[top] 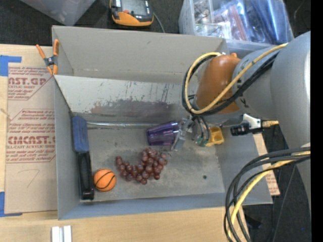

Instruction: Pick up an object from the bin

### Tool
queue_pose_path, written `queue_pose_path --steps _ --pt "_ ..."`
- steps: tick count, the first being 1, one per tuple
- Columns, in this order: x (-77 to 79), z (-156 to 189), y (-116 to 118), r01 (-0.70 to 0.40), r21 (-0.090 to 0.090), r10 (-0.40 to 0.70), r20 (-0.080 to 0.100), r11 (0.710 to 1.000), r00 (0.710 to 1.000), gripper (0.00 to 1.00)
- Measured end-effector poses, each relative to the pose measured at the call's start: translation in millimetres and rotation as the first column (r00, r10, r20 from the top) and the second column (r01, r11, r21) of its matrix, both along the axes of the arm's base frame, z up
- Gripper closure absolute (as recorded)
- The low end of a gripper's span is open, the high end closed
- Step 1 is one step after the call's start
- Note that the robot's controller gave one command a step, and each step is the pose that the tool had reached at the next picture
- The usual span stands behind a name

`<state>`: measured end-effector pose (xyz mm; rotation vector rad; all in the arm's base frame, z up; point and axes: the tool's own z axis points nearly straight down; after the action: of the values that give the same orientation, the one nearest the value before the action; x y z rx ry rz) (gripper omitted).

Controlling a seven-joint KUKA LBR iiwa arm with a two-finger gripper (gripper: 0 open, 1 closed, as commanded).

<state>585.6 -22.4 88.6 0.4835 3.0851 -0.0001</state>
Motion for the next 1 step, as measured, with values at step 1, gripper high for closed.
queue_pose_path --steps 1 --pt "0.4 19.9 0.3 0.0 0.001 0.0 0.002 1.0 1.0 1.0"
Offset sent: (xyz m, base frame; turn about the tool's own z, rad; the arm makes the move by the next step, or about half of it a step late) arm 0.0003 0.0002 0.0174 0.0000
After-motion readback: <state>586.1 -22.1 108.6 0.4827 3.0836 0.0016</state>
